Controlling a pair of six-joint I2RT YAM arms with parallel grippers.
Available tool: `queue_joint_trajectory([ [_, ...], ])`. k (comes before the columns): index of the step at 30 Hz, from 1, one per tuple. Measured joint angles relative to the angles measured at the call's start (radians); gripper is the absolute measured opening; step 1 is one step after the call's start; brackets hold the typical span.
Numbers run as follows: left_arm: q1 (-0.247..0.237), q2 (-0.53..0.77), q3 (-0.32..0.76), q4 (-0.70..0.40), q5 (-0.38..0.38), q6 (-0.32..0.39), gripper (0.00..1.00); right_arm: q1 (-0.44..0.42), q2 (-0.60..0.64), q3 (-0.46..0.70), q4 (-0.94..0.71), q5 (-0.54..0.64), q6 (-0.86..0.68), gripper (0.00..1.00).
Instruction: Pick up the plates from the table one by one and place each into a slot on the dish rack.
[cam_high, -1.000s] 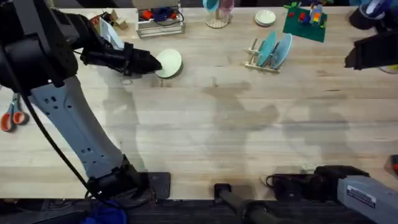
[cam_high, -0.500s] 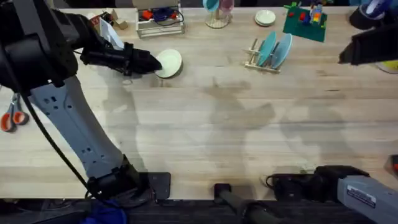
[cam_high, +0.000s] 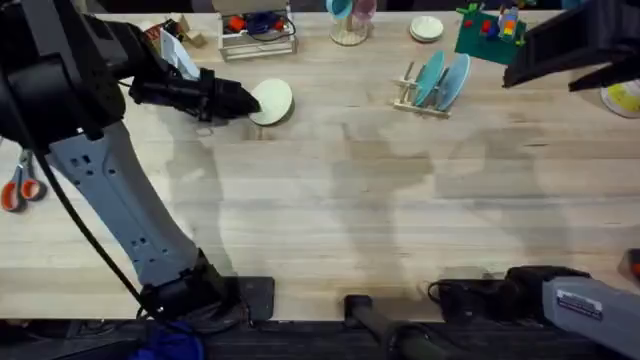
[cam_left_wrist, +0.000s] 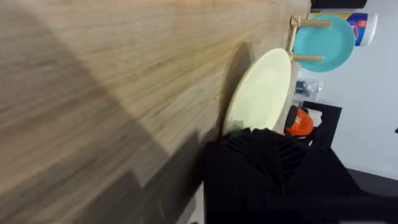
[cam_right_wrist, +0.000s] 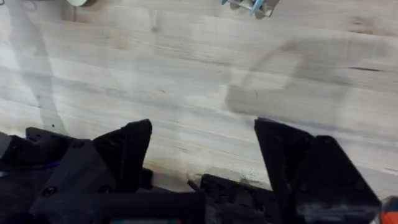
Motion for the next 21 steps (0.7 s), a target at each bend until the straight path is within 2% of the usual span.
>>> queue_joint_trajectory([
  [5, 0.0, -0.002, 0.005, -0.012, -0.017, -0.003, 0.037, 0.0, -0.001, 0.0, 0.0, -0.005, 0.0, 0.994],
  [11, -0.001, -0.026, 0.001, -0.03, -0.075, -0.034, 0.038, 0.0, -0.001, 0.0, -0.001, -0.01, 0.0, 0.995],
  [16, -0.001, -0.096, -0.007, -0.064, -0.137, -0.049, 0.038, 0.0, -0.001, 0.0, -0.001, -0.011, 0.0, 0.995],
  [21, -0.001, -0.181, -0.007, -0.083, -0.155, -0.055, 0.039, 0.0, -0.001, 0.0, 0.0, -0.012, 0.0, 0.995],
])
